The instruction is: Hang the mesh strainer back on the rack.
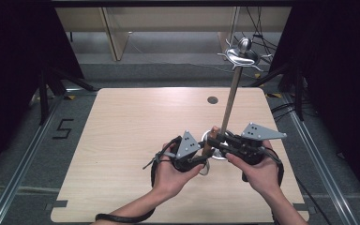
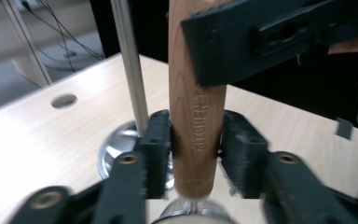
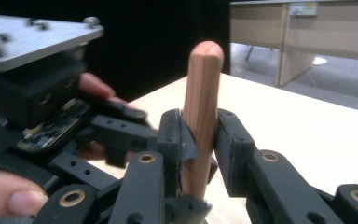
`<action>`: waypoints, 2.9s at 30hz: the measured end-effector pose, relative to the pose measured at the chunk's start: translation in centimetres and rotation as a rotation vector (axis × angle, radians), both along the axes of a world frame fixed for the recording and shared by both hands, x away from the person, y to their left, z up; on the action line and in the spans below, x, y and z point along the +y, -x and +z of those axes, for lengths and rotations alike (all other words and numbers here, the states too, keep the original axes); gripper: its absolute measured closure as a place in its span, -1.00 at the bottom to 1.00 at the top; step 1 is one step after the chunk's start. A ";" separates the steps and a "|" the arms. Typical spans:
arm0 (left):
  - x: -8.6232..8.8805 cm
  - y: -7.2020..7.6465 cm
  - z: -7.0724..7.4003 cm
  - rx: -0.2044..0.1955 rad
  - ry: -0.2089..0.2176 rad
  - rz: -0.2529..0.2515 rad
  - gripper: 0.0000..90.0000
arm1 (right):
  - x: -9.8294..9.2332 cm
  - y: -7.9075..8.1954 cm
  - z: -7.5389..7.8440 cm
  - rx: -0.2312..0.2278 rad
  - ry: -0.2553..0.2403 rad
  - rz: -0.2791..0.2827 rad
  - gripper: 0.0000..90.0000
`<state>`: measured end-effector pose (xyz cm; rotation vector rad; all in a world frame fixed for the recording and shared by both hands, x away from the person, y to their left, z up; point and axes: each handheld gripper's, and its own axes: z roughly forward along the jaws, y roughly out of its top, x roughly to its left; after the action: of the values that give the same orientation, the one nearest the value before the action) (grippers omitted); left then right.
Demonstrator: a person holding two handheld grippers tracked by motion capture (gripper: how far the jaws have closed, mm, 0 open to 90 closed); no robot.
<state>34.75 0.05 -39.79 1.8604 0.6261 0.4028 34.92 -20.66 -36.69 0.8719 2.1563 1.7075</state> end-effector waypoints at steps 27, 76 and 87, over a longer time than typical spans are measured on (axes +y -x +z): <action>17.7 2.6 -5.2 0.211 -0.135 0.203 -0.06 | -6.8 -0.6 1.3 -0.099 0.095 0.054 0.64; 18.7 2.8 -5.8 0.230 -0.087 0.245 -0.11 | -4.0 -5.1 10.6 -0.200 0.063 0.140 0.64; 18.7 2.8 -5.8 0.234 -0.081 0.248 -0.11 | -3.7 -5.8 11.8 -0.205 0.045 0.149 0.65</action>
<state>31.98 18.71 -45.62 1.9288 1.0188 0.3788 40.75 -24.39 -24.91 0.5100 2.1577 1.7245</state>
